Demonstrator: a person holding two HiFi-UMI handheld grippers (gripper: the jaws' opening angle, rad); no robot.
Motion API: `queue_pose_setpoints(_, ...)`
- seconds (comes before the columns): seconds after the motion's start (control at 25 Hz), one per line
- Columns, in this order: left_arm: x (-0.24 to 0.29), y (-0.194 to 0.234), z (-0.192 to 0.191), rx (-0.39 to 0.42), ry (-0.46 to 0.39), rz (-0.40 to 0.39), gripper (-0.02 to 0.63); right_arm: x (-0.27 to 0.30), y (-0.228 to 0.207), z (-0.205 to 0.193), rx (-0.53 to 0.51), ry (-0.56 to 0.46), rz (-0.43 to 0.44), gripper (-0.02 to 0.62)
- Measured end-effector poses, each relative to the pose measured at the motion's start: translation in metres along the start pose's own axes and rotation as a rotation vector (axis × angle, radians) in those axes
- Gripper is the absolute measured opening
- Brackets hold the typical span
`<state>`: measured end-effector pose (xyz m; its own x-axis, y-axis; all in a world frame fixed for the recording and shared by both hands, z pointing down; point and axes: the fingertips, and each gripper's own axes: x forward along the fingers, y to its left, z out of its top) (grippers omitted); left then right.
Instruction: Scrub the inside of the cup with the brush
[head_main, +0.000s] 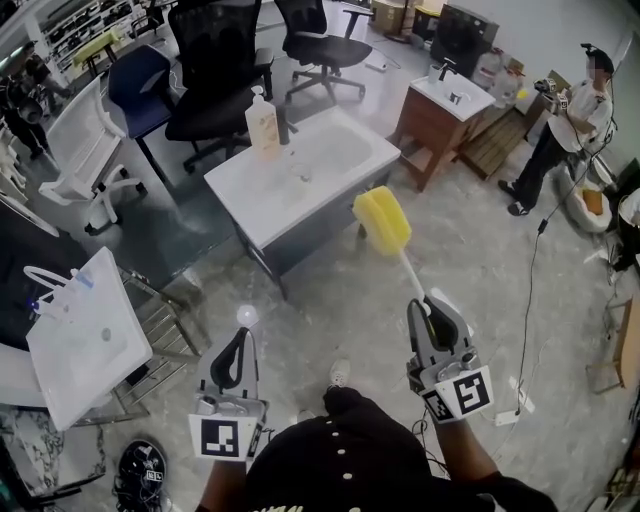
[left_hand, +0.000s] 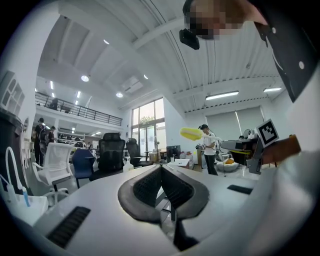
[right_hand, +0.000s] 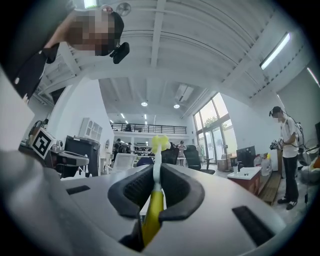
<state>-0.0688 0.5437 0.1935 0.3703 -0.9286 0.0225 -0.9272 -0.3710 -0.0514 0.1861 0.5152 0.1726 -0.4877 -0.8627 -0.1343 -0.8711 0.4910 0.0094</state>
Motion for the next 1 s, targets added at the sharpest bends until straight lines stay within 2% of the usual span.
queue_pose_setpoints(0.64, 0.129, 0.009, 0.000, 0.016, 0.019, 0.080, 0.025, 0.098, -0.102, -0.022, 0.026, 0.012, 0.065, 0.048)
queue_pose_setpoints(1.0, 0.171, 0.001, -0.001, 0.000, 0.037, 0.121, 0.025, 0.131, -0.137, -0.035, 0.049, 0.030, 0.114, 0.048)
